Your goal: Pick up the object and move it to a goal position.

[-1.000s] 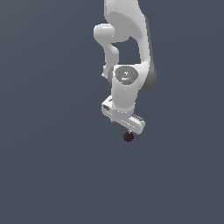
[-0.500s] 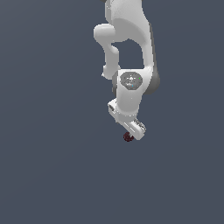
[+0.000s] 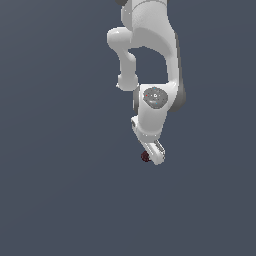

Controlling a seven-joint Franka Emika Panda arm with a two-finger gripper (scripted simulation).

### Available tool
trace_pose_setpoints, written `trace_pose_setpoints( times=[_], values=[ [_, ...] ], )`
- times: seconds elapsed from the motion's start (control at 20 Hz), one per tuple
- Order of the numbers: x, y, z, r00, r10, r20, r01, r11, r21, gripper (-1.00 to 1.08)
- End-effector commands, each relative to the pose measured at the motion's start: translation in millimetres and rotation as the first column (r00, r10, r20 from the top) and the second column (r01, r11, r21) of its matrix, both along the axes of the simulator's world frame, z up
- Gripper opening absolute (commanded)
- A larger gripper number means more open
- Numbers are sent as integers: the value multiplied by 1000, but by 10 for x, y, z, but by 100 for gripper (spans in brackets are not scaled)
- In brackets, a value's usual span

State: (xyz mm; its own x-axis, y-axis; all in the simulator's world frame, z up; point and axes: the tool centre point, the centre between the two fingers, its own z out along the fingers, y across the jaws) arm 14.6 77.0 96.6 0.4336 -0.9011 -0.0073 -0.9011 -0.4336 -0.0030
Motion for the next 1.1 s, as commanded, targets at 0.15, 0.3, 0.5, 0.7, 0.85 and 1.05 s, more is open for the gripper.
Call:
trace_pose_setpoints(
  times=[0.15,0.3,0.5,0.7,0.85,1.05],
  values=[
    [3,77,-85,992,-124,-1,124,992,-3,100],
    [4,109,-120,985,-175,0,175,985,-5,100],
    [5,140,-154,974,-224,0,224,974,-7,100],
    [5,159,-175,967,-254,0,254,967,-8,100],
    [5,165,-181,965,-263,1,263,965,-8,100],
    [3,166,-195,966,-259,0,259,966,-8,100]
  ],
)
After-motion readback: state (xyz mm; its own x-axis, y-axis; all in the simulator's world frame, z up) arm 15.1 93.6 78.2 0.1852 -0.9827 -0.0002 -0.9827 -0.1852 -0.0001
